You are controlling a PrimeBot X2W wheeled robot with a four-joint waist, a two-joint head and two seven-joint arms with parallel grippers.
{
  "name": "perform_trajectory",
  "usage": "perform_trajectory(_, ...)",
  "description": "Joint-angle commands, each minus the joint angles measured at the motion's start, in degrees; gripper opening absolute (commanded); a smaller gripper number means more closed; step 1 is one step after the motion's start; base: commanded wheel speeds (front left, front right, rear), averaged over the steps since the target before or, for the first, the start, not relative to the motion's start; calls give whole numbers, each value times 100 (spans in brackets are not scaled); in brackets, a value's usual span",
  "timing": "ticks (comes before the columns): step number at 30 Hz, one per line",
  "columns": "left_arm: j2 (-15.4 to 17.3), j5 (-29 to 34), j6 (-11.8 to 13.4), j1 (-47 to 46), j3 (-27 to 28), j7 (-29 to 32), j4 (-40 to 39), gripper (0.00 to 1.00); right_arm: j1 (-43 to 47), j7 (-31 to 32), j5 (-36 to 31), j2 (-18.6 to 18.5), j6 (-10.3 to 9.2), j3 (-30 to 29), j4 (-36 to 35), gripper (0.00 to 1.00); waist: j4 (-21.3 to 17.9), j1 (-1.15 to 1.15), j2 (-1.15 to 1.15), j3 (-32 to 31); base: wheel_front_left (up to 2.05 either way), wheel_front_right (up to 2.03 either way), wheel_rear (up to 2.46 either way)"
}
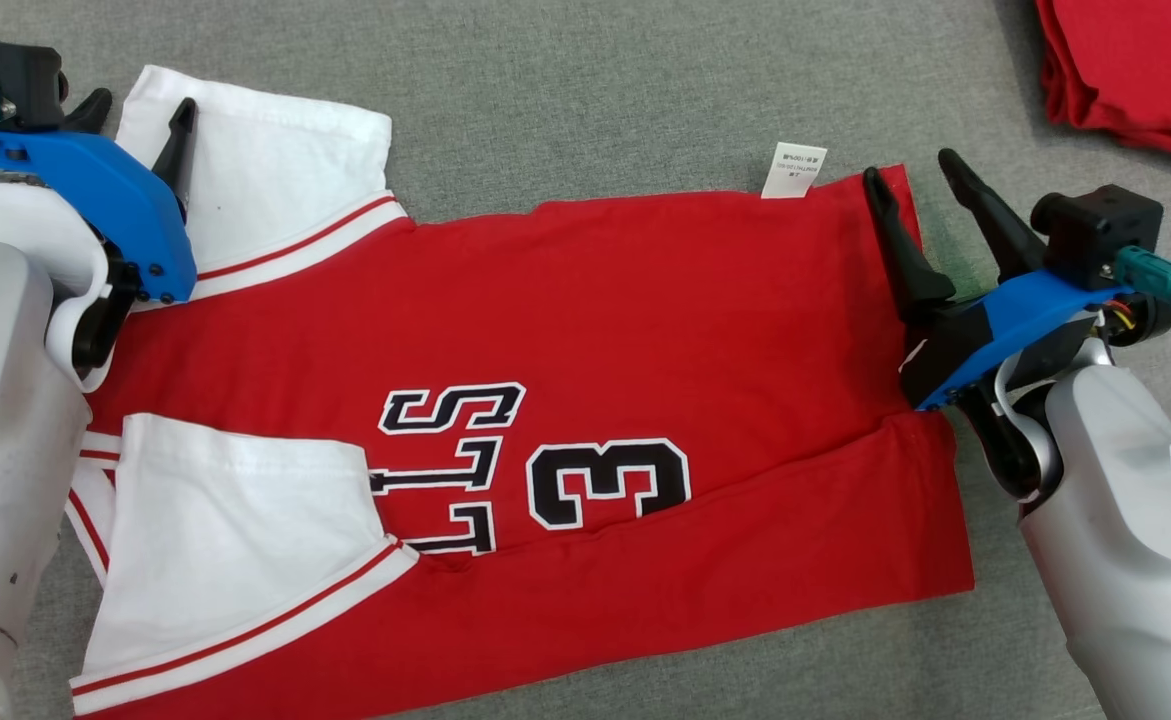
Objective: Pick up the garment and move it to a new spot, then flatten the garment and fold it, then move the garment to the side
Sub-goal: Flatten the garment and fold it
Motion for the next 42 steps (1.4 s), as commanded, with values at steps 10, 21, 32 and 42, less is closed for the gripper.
perform_trajectory(10, -172, -765, -5, -157, -482, -22, 144, 100, -370, 135, 183, -62, 3, 323, 370, 100, 24, 0, -2, 100, 0, 0, 0)
perform_trajectory(21, -126, -1166, -5, -333, -1068, -427, 247, 0, -498, 382, 341, -183, 2, 542, 672, 100, 65, 0, -2, 75, 0, 0, 0)
perform_trajectory(32, -177, -1477, -5, -514, -1478, -1041, 74, 0, -552, 843, 627, -334, 2, 660, 784, 0, 272, 0, -2, -21, 0, 0, 0)
perform_trajectory(42, -140, -1819, -6, -268, -1766, -1741, -240, 0, -645, 307, 516, -238, 2, 405, 1103, 0, 454, 0, -2, -397, 0, 0, 0)
